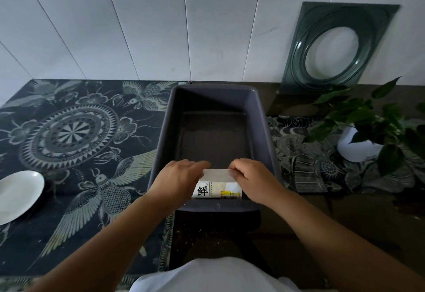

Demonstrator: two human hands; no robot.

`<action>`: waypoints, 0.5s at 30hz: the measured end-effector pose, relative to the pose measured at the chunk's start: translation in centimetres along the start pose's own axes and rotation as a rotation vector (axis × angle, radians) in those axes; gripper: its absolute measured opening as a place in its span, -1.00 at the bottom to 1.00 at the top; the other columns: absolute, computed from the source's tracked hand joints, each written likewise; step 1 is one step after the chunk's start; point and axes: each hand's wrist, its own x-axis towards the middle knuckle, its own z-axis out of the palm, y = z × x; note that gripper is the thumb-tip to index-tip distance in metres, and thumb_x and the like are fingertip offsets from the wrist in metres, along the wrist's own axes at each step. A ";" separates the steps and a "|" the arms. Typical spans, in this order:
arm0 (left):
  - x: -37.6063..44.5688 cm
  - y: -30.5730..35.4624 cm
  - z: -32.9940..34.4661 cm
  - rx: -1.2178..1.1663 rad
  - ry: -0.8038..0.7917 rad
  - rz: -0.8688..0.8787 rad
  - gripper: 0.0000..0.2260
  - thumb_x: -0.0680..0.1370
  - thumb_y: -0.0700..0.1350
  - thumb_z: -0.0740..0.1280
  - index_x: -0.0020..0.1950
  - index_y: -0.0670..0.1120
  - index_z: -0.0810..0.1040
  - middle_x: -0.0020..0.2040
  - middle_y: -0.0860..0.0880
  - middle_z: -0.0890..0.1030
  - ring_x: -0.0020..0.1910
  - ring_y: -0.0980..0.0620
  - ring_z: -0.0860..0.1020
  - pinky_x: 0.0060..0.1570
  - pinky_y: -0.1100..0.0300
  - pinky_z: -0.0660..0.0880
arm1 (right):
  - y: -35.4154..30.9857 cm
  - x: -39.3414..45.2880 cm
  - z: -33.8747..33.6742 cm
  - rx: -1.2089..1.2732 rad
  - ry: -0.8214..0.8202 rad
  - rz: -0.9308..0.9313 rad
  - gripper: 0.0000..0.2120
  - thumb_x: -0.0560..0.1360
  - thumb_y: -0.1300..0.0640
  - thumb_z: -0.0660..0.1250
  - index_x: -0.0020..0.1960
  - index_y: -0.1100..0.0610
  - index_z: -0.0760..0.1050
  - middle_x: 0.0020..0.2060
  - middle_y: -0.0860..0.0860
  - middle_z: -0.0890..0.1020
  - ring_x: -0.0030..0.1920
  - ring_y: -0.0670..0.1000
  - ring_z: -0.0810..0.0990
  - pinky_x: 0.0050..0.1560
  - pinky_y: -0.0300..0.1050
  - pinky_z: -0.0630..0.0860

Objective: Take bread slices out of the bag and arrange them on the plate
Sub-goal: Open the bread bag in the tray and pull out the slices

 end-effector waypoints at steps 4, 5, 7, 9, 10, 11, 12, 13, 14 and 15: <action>0.1 -0.2 1.0 0.074 -0.008 0.034 -0.54 0.37 -0.26 0.48 0.24 -0.05 0.53 -0.04 -0.04 0.66 -0.12 -0.10 0.59 -0.15 -0.01 0.51 | -0.4 0.7 -0.3 0.147 -0.038 0.177 -0.86 0.57 0.10 0.32 -0.14 0.01 0.60 -0.27 -0.06 0.63 -0.24 -0.11 0.57 -0.27 -0.23 0.42; 0.0 -0.3 1.2 0.074 -0.010 0.043 -0.59 0.39 -0.24 0.47 0.22 -0.05 0.54 -0.02 -0.04 0.65 -0.10 -0.11 0.59 -0.14 -0.02 0.51 | -0.6 0.8 -0.4 0.188 -0.036 0.207 -0.84 0.56 0.09 0.33 -0.19 -0.02 0.60 -0.28 -0.04 0.64 -0.27 -0.11 0.57 -0.30 -0.26 0.41; 0.0 -0.1 1.4 0.055 -0.010 0.027 -0.75 0.48 -0.14 0.41 0.15 -0.04 0.55 0.00 -0.03 0.63 -0.07 -0.11 0.58 -0.11 -0.03 0.50 | -0.9 0.9 -0.6 0.255 -0.043 0.249 -0.81 0.54 0.10 0.34 -0.24 -0.05 0.59 -0.29 -0.04 0.65 -0.29 -0.14 0.55 -0.33 -0.31 0.40; -0.1 0.2 1.5 0.046 -0.022 0.005 -0.86 0.51 -0.04 0.38 0.04 -0.01 0.56 0.05 -0.01 0.60 0.01 -0.10 0.55 -0.04 -0.02 0.44 | -1.1 0.8 -0.6 0.323 -0.070 0.272 -0.80 0.53 0.11 0.35 -0.26 -0.05 0.59 -0.32 -0.11 0.63 -0.31 -0.20 0.53 -0.28 -0.27 0.42; -0.2 0.3 1.4 0.047 -0.038 0.001 -0.88 0.50 -0.02 0.39 0.00 0.01 0.56 0.08 -0.01 0.58 0.07 -0.09 0.53 -0.01 -0.03 0.41 | -1.2 0.7 -0.5 0.352 -0.083 0.282 -0.80 0.52 0.11 0.36 -0.27 -0.04 0.60 -0.35 -0.15 0.61 -0.32 -0.23 0.52 -0.26 -0.24 0.43; -0.4 0.5 1.2 0.052 -0.054 0.007 -0.89 0.48 -0.03 0.42 -0.03 0.03 0.56 0.13 -0.02 0.57 0.13 -0.11 0.50 0.03 -0.06 0.39 | -1.2 0.7 -0.5 0.370 -0.083 0.292 -0.80 0.52 0.12 0.36 -0.27 -0.03 0.61 -0.38 -0.18 0.61 -0.33 -0.24 0.53 -0.24 -0.22 0.44; -0.6 0.6 1.1 0.068 -0.066 0.026 -0.88 0.45 -0.05 0.45 -0.05 0.05 0.56 0.18 -0.06 0.55 0.20 -0.14 0.47 0.05 -0.11 0.38 | -1.1 0.8 -0.4 0.381 -0.065 0.302 -0.81 0.52 0.12 0.36 -0.26 -0.01 0.62 -0.39 -0.18 0.61 -0.33 -0.25 0.54 -0.23 -0.21 0.44; -0.8 0.7 0.9 0.094 -0.073 0.056 -0.86 0.44 -0.06 0.47 -0.06 0.06 0.56 0.24 -0.10 0.52 0.25 -0.18 0.43 0.07 -0.15 0.37 | -1.0 1.0 -0.4 0.386 -0.029 0.313 -0.82 0.52 0.12 0.36 -0.24 0.00 0.63 -0.37 -0.17 0.62 -0.31 -0.24 0.56 -0.22 -0.21 0.45; -1.0 0.9 0.7 0.116 -0.081 0.084 -0.86 0.44 -0.06 0.47 -0.06 0.08 0.56 0.29 -0.14 0.49 0.30 -0.21 0.39 0.09 -0.18 0.37 | -0.9 1.3 -0.5 0.382 0.013 0.321 -0.82 0.52 0.11 0.36 -0.24 -0.02 0.64 -0.34 -0.15 0.64 -0.28 -0.23 0.58 -0.21 -0.22 0.46; -1.2 1.0 0.5 0.126 -0.088 0.103 -0.88 0.46 -0.04 0.45 -0.06 0.09 0.56 0.34 -0.16 0.46 0.35 -0.23 0.35 0.12 -0.20 0.35 | -0.8 1.6 -0.7 0.365 0.048 0.316 -0.81 0.53 0.11 0.36 -0.24 -0.05 0.63 -0.30 -0.15 0.65 -0.25 -0.22 0.59 -0.21 -0.24 0.46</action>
